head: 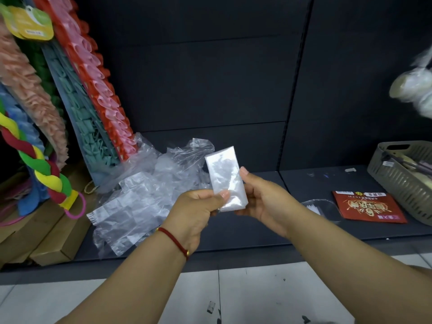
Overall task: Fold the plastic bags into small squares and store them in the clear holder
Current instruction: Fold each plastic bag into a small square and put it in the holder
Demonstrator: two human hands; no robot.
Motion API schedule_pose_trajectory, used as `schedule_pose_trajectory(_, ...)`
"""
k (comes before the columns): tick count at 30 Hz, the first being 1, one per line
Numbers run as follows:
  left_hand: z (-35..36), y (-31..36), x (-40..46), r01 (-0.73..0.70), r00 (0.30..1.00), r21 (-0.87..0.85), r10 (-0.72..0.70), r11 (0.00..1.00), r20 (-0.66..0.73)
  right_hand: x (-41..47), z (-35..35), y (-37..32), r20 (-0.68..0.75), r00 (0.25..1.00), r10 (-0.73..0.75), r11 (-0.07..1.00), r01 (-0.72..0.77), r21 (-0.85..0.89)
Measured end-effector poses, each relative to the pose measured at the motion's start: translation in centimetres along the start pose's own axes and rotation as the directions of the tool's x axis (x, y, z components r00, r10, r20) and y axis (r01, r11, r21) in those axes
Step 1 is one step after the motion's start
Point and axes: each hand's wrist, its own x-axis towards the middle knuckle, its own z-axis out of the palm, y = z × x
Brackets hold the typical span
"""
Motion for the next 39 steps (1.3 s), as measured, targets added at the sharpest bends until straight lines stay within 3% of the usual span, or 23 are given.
schedule_pose_trajectory(7,0.1,-0.3,-0.1,-0.088,0.996,0.089,0.085,0.992,0.038,0.3,-0.2,0.6,-0.093,0.991,-0.099,0.992,0.091,-0.090)
schedule_pose_trajectory(14,0.1,-0.4,-0.1,-0.067,0.997,0.120,0.073,0.991,-0.041,0.2,0.0,0.7,-0.074,0.965,-0.250,0.968,0.247,-0.048)
schedule_pose_trajectory(19,-0.5,0.0,0.3,0.082,0.997,0.086,-0.083,0.993,0.008,0.6,-0.5,0.3,-0.044,0.952,-0.302,0.944,0.293,-0.151)
schedule_pose_trajectory(25,-1.2,0.6,0.3,0.260,0.962,-0.175,-0.239,0.950,0.135,0.5,-0.6,0.4,-0.002,0.965,-0.264,0.924,0.252,-0.289)
schedule_pose_trajectory(27,-1.0,0.6,0.2,0.232,0.972,-0.235,-0.214,0.944,0.101,0.3,-0.3,0.4,-0.020,0.962,-0.271,0.904,0.247,-0.350)
schedule_pose_trajectory(31,-0.6,0.3,0.1,0.010,0.998,-0.082,-0.015,0.997,-0.053,0.1,0.2,-0.1,-0.121,0.945,-0.305,0.831,0.202,-0.519)
schedule_pose_trajectory(35,-0.3,0.3,-0.2,-0.122,0.990,-0.038,0.119,0.992,-0.079,-0.3,0.2,-0.3,-0.118,0.970,-0.215,0.948,0.178,-0.263)
schedule_pose_trajectory(39,-0.4,0.2,-0.2,-0.225,0.974,-0.021,0.224,0.974,-0.016,-0.5,0.0,-0.6,-0.069,0.961,-0.269,0.963,0.268,-0.019)
